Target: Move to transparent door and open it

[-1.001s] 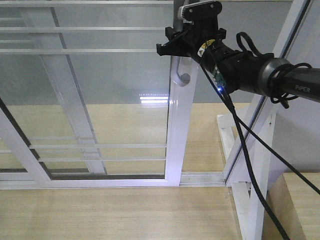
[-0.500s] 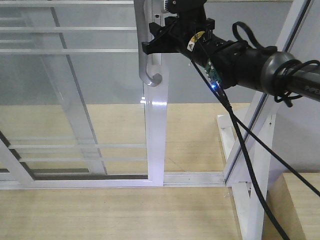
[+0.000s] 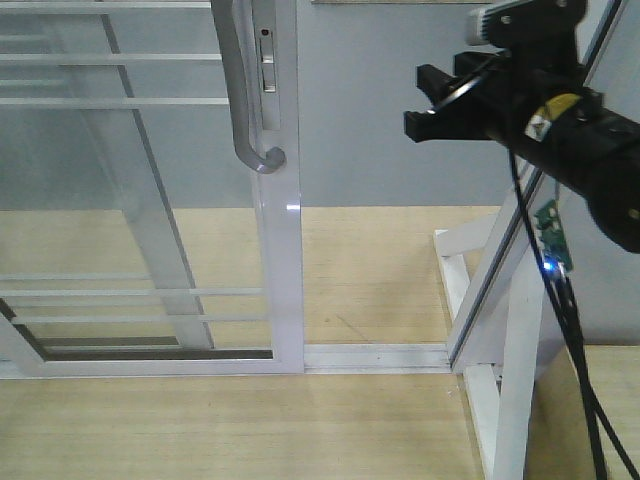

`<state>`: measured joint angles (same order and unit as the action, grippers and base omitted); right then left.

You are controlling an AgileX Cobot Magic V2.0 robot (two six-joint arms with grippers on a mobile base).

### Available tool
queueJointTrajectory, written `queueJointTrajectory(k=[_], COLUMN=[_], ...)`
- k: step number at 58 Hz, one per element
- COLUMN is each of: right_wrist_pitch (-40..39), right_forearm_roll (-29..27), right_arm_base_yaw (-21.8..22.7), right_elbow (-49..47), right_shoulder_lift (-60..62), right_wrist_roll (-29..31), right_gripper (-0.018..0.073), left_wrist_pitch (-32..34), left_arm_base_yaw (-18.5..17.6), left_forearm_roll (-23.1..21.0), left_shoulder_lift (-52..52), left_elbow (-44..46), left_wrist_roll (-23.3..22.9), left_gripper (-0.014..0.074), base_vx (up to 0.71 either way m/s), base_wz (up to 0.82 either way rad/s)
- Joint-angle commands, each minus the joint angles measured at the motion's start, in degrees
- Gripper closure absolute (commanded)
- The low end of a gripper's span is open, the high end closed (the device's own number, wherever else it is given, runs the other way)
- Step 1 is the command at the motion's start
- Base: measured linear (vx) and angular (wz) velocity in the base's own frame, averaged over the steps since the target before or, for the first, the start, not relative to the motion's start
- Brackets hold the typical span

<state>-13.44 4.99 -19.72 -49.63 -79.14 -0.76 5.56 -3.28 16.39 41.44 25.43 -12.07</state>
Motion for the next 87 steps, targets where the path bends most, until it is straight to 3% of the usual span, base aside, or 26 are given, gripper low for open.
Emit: queueJointTrajectory(k=[1,15,27,60,73,87], right_wrist_pitch=[-0.4,14.5,16.2,18.8,19.1,19.2], right_forearm_roll=[0.1,0.1,0.1,0.1,0.1,0.1], right_arm_base_yaw=[1.4,1.5,1.5,1.5,1.5,1.5], right_elbow=[2.5,5.5,5.5,5.5,5.5,5.5], right_shoulder_lift=[7.9,17.4,17.7,17.7,17.7,17.7], right_wrist_roll=[0.8,4.2,4.1,4.1,4.1,4.1], right_gripper=[0.0232,0.0232,0.0232,0.0232,0.0232,0.0232], left_wrist_pitch=[6.7,22.7,28.5,29.7,29.8,30.0], left_arm_base_yaw=[-2.5,-7.6,-9.3,-9.4,-9.4,-9.4], left_forearm_roll=[2.1,2.5,2.5,2.1,2.2,2.6], left_shoulder_lift=[3.3,19.1,32.4,54.5,59.0,62.0], left_elbow=[1.9,2.3,8.6,32.6,38.2,41.9], left_wrist_roll=[-0.5,-2.2,-5.0,-5.0,-9.0,-9.1], left_gripper=[0.0183,0.0142,0.0062,0.0062,0.0062,0.0062], base_vx=[0.00,0.00,0.00,0.00,0.00,0.00], base_wz=[0.00,0.00,0.00,0.00,0.00,0.00])
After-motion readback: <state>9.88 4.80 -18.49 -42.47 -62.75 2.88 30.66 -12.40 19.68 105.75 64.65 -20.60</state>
